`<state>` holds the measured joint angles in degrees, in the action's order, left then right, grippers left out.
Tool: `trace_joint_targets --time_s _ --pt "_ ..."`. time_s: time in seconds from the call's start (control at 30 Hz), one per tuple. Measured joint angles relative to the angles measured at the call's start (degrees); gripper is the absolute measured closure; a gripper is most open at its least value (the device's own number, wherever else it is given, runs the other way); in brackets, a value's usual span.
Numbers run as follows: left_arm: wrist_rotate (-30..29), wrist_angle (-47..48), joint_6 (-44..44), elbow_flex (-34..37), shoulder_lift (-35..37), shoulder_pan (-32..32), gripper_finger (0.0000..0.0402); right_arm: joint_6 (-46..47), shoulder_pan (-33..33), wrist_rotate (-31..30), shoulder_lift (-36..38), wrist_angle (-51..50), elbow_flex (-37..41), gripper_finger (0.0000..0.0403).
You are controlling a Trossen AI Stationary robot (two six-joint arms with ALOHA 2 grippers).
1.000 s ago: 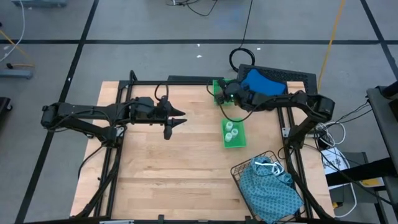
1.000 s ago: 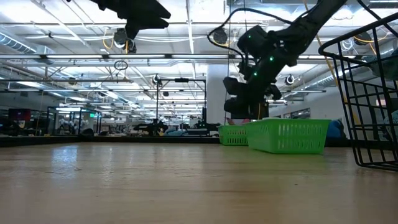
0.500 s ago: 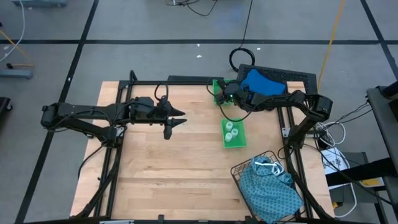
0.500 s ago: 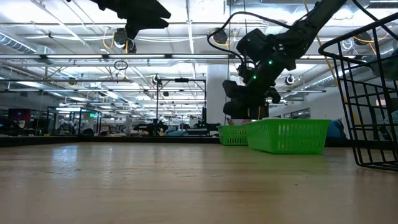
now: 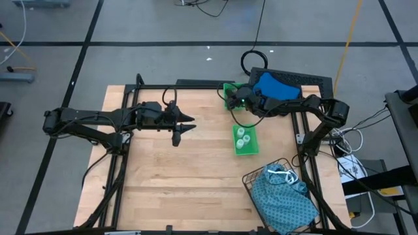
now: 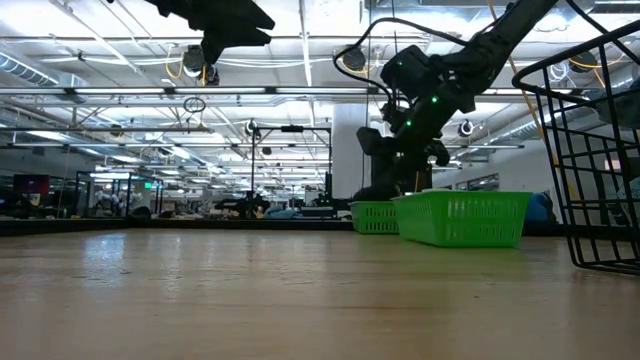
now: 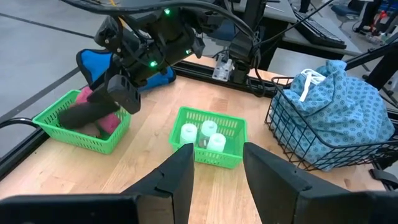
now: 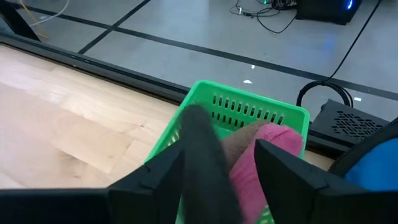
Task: Pick & Place Medicine items
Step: Put the black bandage into the top green bin
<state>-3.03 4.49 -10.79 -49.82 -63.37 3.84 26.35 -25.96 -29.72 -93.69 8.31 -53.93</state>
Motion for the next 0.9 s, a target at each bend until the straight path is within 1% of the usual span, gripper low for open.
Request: trace_joint_targets --time_s 0.17,0.3,0.37,0.47,0.57,0.67,0.8,0.9 --pt "0.0 0.0 0.0 0.0 0.0 0.0 0.0256 0.0 0.0 3.0 0.0 0.6 0.0 0.0202" --pt "0.0 0.0 0.0 0.0 0.0 0.0 0.0256 -0.2 0.0 3.6 0.0 0.6 0.0 0.0196" --pt "0.0 0.0 0.0 0.0 0.0 0.0 0.0256 -0.9 0.0 5.7 0.0 0.6 0.0 0.0196" --pt "0.0 0.4 -0.1 0.0 0.0 0.0 0.0256 -3.4 0.0 10.2 0.0 0.5 0.0 0.0196" --pt "0.0 0.9 -0.4 0.0 0.0 0.0 0.0256 -6.5 0.0 17.9 1.1 0.0 0.0 0.0198" --pt "0.0 1.7 -0.5 0.0 0.0 0.0 0.0256 -6.6 0.2 22.5 2.2 0.4 -0.1 0.0205" --pt "0.0 2.3 -0.6 0.0 0.0 0.0 0.0256 -6.2 0.6 22.5 4.4 -3.2 -0.1 0.0217" --pt "0.0 3.4 -1.5 0.0 0.0 0.0 0.0256 -5.9 0.6 22.5 8.0 -10.7 -0.1 0.0228"
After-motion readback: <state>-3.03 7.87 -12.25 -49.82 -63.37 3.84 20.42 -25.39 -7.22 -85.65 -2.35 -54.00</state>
